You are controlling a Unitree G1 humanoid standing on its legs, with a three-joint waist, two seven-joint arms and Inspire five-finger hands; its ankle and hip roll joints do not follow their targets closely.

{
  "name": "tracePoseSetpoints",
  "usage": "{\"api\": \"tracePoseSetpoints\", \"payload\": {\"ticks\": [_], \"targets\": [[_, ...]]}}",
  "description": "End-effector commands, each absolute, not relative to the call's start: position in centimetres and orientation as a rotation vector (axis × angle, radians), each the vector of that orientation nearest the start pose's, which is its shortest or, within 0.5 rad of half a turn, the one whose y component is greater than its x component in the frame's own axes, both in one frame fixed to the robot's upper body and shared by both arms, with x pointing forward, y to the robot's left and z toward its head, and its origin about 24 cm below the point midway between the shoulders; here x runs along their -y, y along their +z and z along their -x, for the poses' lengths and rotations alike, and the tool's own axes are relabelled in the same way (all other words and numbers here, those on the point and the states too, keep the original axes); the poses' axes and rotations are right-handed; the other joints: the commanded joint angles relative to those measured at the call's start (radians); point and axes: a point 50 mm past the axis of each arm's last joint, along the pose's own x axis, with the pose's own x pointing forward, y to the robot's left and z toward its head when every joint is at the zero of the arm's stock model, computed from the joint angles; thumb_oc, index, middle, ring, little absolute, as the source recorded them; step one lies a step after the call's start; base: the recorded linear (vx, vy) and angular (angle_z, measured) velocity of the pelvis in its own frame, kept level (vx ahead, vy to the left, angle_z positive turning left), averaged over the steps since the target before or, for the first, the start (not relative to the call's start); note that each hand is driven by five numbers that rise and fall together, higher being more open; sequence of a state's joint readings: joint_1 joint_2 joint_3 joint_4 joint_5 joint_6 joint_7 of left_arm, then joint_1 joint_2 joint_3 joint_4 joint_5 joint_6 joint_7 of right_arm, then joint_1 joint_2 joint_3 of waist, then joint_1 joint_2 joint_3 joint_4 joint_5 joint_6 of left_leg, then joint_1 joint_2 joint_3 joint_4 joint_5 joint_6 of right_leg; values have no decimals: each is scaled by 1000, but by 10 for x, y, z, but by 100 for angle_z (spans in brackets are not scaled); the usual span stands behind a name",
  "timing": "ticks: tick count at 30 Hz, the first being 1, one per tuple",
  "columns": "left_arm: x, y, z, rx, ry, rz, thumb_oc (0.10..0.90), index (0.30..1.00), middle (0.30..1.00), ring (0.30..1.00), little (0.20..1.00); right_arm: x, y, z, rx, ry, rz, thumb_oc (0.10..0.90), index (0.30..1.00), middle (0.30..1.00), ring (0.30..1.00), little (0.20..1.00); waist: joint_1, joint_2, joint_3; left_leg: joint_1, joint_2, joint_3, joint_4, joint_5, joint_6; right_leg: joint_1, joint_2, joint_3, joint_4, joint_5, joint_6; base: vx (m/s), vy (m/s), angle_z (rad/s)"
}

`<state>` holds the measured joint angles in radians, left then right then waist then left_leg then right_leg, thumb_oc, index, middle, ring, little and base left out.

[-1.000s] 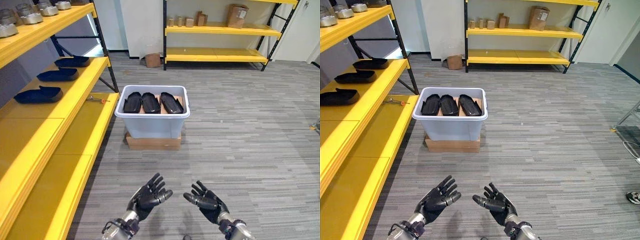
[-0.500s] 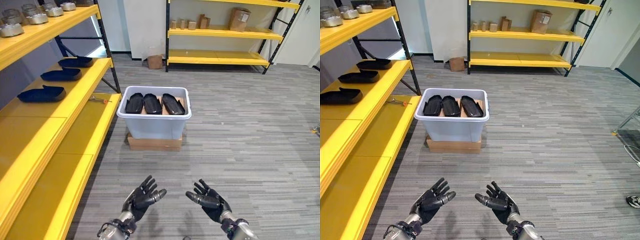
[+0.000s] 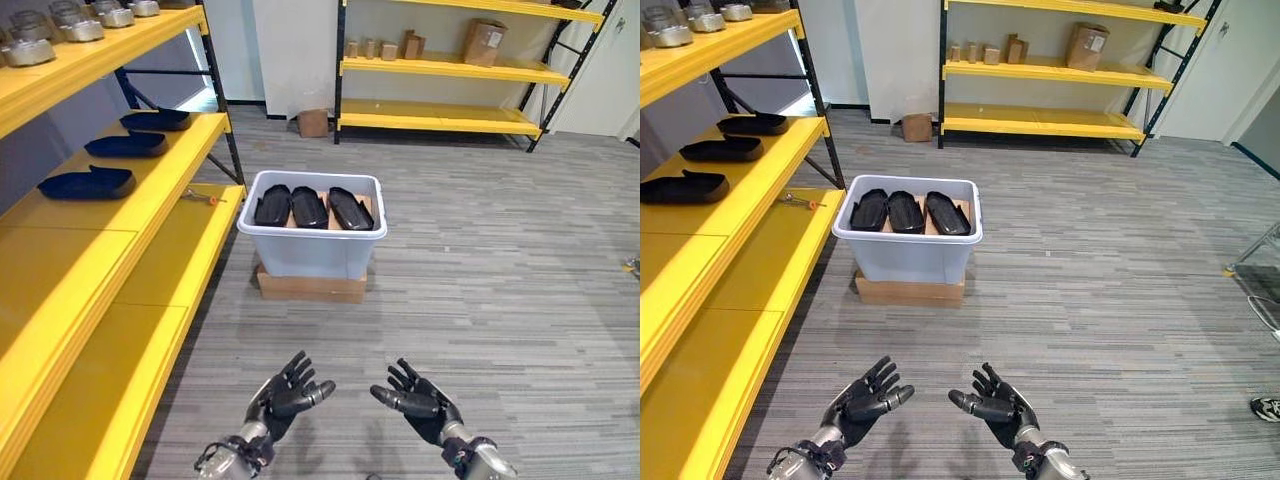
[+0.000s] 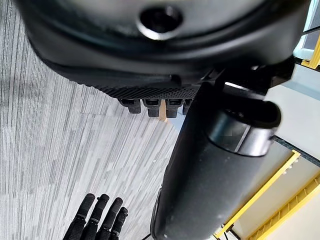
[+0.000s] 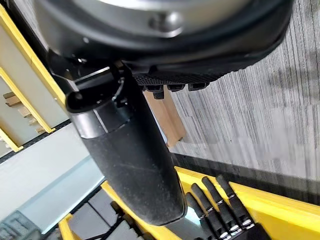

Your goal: Move parts from the plastic box to the shelf.

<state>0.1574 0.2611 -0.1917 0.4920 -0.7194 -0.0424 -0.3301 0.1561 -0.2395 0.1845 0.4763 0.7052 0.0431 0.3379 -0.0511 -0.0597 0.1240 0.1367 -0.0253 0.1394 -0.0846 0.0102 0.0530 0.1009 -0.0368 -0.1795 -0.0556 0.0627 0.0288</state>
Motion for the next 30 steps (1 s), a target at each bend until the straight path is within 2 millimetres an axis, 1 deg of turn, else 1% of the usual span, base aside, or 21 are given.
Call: {"api": "tracePoseSetpoints", "payload": {"ticks": [1,3,5,7,8,9,10,11,12,13,14,15,17,18,19,21,22,23,26,28,30], "targets": [[-172,-46,-221,-348,-330,410,900,1000,1000,1000,1000,161,-43,-215,-337,309,-451,900,1000,1000,1000,1000,-2,-10,15,-8,0,26,47,-133,51,-55,-60,44,196,-87,104,-55,127,3],[-167,-44,-223,-349,-368,413,900,1000,1000,1000,1000,161,-43,-216,-329,310,-457,900,1000,1000,1000,1000,-3,-10,26,-13,-4,23,50,-134,63,-94,-70,46,268,-52,119,-42,114,4],[-163,-44,-224,-351,-375,413,900,1000,1000,1000,1000,158,-42,-217,-328,323,-469,900,1000,1000,1000,1000,-2,-8,38,-11,-3,27,42,-133,71,-132,-74,32,354,-21,122,-16,69,7],[-161,-44,-226,-355,-374,410,900,1000,1000,1000,1000,155,-42,-216,-337,358,-448,900,1000,1000,1000,1000,-4,-9,45,-2,-4,27,33,-135,72,-169,-67,25,409,3,128,4,41,1],[-161,-44,-227,-356,-374,411,900,1000,1000,1000,1000,155,-42,-217,-333,360,-442,900,1000,1000,1000,1000,-5,-9,46,0,-4,27,31,-135,72,-177,-65,26,417,7,129,33,13,-1],[-159,-44,-228,-358,-375,414,900,1000,1000,1000,1000,154,-42,-216,-326,376,-427,900,1000,1000,1000,1000,-10,-13,50,6,-6,21,28,-138,72,-192,-47,33,421,10,132,91,-20,2],[-159,-45,-228,-362,-383,414,900,1000,1000,1000,1000,156,-42,-215,-322,366,-430,900,1000,1000,1000,1000,-19,-23,54,17,-13,7,29,-145,72,-201,-17,40,394,3,131,151,-65,8],[-159,-45,-228,-365,-386,412,900,1000,1000,1000,1000,159,-41,-215,-318,356,-443,900,1000,1000,1000,1000,-24,-30,55,23,-20,-2,32,-150,70,-206,-1,47,358,9,128,169,-91,17],[-159,-45,-228,-366,-385,412,900,1000,1000,1000,1000,160,-41,-215,-316,351,-447,900,1000,1000,1000,1000,-27,-34,58,30,-23,-8,32,-153,69,-206,7,49,332,14,126,106,-66,26],[-159,-45,-228,-366,-385,412,900,1000,1000,1000,1000,160,-41,-215,-316,351,-447,900,1000,1000,1000,1000,-27,-34,58,30,-23,-8,32,-153,69,-205,7,49,332,14,126,145,-89,31],[-160,-45,-226,-367,-383,408,900,1000,1000,1000,1000,163,-39,-216,-310,339,-445,900,1000,1000,1000,1000,-33,-44,63,40,-35,-19,35,-160,64,-222,19,54,252,35,123,181,-105,38],[-160,-45,-224,-367,-380,407,900,1000,1000,1000,1000,164,-39,-217,-307,332,-438,900,1000,1000,1000,1000,-37,-46,69,49,-40,-28,33,-162,61,-233,27,56,210,51,124,251,-138,29],[-160,-46,-222,-368,-379,404,900,1000,1000,1000,1000,166,-39,-217,-307,317,-428,900,1000,1000,1000,1000,-40,-47,73,60,-46,-38,30,-164,59,-246,34,58,174,72,126,204,-96,24],[-161,-48,-218,-374,-382,403,900,1000,1000,1000,1000,169,-40,-216,-306,296,-427,900,1000,1000,1000,1000,-45,-45,74,73,-53,-57,28,-167,60,-273,41,74,159,99,132,350,-158,33],[-160,-50,-214,-380,-391,404,900,1000,1000,1000,1000,174,-42,-215,-306,262,-429,900,1000,1000,1000,1000,-52,-44,72,81,-62,-83,32,-176,65,-278,48,102,144,98,124,378,-165,34],[-158,-50,-213,-381,-391,411,900,1000,1000,1000,1000,178,-44,-214,-311,237,-421,900,1000,1000,1000,1000,-57,-42,65,81,-71,-102,41,-182,69,-272,50,118,127,96,113,270,-128,26],[-158,-50,-213,-381,-388,412,900,1000,1000,1000,1000,178,-44,-214,-313,231,-419,900,1000,1000,1000,1000,-59,-40,63,80,-71,-102,46,-186,70,-271,50,121,126,93,110,291,-159,48],[-160,-51,-211,-373,-375,418,900,1000,1000,1000,1000,179,-45,-214,-316,223,-412,900,1000,1000,1000,1000,-59,-37,60,78,-68,-88,62,-196,70,-254,46,114,122,67,97,256,-151,55],[-162,-51,-209,-366,-341,438,900,1000,1000,1000,1000,183,-45,-214,-324,211,-393,900,1000,1000,1000,1000,-61,-27,48,79,-57,-68,85,-207,64,-227,39,104,116,32,74,245,-137,28],[-163,-53,-207,-352,-303,462,900,1000,1000,1000,1000,186,-45,-215,-329,219,-385,900,1000,1000,1000,1000,-60,-20,30,76,-54,-66,126,-228,54,-176,47,122,94,0,49,347,-207,-4],[-166,-53,-206,-344,-259,492,900,1000,1000,1000,1000,188,-46,-214,-338,218,-377,900,1000,1000,1000,1000,-60,-16,23,80,-52,-69,135,-238,48,-164,51,126,91,-12,42,252,-169,-21]]}}
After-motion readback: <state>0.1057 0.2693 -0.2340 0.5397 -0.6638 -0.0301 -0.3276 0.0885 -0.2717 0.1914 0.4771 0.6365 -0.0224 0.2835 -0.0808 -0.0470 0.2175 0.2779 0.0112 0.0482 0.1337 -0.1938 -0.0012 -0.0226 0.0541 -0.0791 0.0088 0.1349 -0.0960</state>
